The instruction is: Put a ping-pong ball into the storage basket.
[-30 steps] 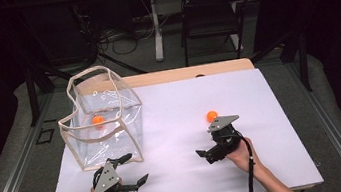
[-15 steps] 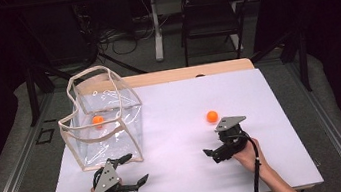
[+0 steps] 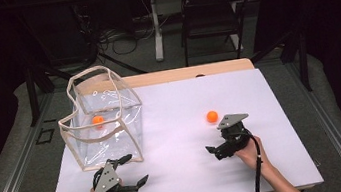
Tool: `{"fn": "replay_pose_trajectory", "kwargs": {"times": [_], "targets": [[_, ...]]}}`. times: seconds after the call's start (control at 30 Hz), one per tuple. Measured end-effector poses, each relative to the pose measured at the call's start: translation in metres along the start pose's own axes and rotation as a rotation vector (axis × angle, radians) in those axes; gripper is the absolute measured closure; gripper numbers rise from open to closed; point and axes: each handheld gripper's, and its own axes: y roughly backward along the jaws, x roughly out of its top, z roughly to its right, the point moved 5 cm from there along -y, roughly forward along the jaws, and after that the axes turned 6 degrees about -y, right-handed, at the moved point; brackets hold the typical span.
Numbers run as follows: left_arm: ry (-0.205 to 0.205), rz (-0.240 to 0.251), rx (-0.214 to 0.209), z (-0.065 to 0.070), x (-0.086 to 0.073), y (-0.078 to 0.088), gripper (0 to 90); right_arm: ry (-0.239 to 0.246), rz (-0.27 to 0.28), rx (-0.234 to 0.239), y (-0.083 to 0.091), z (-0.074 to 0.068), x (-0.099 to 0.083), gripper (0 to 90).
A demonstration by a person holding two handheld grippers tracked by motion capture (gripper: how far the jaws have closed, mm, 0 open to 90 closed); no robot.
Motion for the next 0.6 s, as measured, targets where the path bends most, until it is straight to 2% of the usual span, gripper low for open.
{"fn": "replay_pose_trajectory", "kwargs": {"times": [0.27,0.43,0.6], "targets": [[0.002,-0.005,0.002,0.0,0.0,0.0,15.7,0.0,0.014,-0.032,-0.001,0.007,0.004,0.0],[0.004,-0.001,0.0,0.0,0.0,0.0,15.7,0.004,0.002,-0.056,-0.004,0.014,0.005,0.0],[0.008,0.0,0.001,0.0,-0.001,0.0,15.7,-0.014,0.008,-0.07,-0.008,0.022,0.01,0.0]]}}
